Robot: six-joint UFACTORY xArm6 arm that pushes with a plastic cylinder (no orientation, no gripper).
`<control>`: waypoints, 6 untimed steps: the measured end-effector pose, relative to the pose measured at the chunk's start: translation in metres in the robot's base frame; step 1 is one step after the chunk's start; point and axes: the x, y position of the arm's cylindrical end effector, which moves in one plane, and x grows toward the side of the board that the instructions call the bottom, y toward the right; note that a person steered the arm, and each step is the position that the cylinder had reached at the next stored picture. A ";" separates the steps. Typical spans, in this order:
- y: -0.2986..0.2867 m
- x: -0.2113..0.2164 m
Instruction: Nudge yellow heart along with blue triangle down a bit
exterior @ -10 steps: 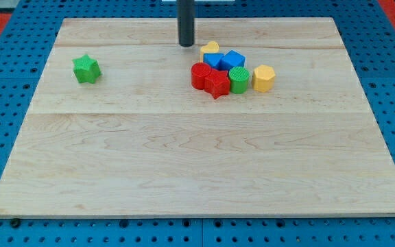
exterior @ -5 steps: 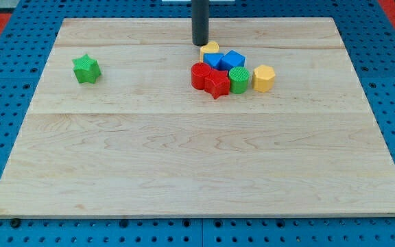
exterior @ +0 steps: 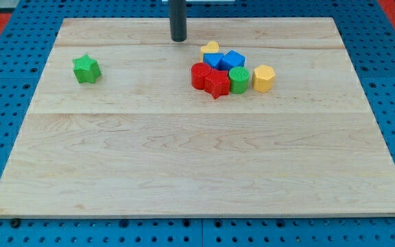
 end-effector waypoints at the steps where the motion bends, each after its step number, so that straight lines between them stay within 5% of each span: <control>1: 0.000 0.006; 6: 0.051 0.014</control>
